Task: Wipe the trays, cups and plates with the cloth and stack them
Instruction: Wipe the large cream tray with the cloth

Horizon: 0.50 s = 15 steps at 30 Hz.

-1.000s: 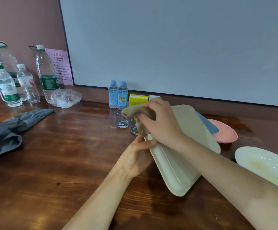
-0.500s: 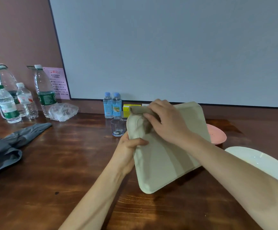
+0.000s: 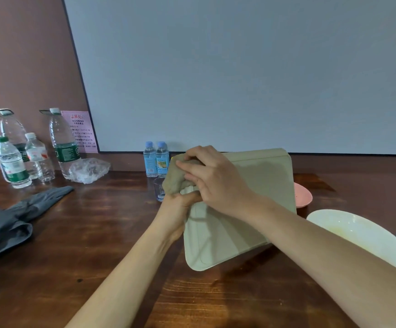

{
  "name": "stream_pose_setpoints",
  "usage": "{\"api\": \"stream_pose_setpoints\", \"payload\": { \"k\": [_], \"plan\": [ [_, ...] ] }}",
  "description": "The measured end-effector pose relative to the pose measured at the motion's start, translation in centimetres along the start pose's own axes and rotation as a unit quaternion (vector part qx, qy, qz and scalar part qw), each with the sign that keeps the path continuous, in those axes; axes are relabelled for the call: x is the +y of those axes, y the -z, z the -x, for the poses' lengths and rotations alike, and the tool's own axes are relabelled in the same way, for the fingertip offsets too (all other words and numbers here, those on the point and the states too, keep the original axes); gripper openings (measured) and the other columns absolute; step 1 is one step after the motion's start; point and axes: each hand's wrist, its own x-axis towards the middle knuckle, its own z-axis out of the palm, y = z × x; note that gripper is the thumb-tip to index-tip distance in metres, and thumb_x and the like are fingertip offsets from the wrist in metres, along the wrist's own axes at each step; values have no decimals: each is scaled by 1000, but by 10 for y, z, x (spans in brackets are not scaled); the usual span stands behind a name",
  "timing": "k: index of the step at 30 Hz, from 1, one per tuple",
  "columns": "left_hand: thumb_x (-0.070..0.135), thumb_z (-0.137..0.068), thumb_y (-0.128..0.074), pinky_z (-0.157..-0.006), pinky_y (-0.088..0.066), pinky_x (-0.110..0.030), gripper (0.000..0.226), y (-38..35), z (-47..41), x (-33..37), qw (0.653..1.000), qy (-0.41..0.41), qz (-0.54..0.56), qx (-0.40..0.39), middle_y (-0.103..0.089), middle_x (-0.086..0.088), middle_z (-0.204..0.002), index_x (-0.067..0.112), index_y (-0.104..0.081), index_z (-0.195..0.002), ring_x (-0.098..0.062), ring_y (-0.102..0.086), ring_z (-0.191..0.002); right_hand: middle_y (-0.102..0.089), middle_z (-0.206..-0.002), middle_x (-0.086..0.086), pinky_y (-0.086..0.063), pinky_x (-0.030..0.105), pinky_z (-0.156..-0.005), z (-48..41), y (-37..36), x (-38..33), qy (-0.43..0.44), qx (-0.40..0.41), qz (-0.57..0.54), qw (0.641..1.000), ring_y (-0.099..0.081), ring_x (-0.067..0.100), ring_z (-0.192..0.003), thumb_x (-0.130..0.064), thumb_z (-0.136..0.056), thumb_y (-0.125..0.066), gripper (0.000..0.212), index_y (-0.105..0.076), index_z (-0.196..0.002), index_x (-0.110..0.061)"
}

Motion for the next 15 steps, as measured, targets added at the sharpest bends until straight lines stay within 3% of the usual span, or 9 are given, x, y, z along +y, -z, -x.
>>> {"api": "stream_pose_setpoints", "payload": {
  "k": [3,9,11,15],
  "plan": [
    [-17,-87,-66,-88,-64,-44,38,4,5,5,1000,9,-23,-11,-74,-26,-111,-7,-68,-124,-39,-74,-102,-68,-118,-2,-50,33,-89,7,16,15,-49,-7,-22,999,-61,21,-106,-19,-99,-58,31,-73,-125,-16],
    [-15,-89,-63,-77,-65,-45,39,16,11,18,999,39,-30,-9,-77,-25,-115,2,-73,-123,-39,-76,-96,-67,-116,-7,-51,36,-87,35,44,63,-148,-19,8,989,-63,22,-107,-16,-98,-65,23,-70,-120,-19],
    [-16,-88,-64,-78,-64,-45,40,11,10,18,999,37,-32,-13,-77,-25,-115,2,-73,-123,-39,-76,-97,-67,-115,-7,-52,39,-87,32,46,56,-149,-11,7,989,-62,20,-106,-18,-96,-67,23,-70,-119,-19],
    [-16,-86,-65,-82,-63,-41,43,-3,7,16,999,24,-34,-31,-75,-27,-115,-4,-68,-128,-38,-75,-101,-67,-114,-11,-46,24,-88,11,42,26,-88,2,-45,995,-59,12,-106,-22,-93,-73,25,-73,-118,-22]
  ]
}}
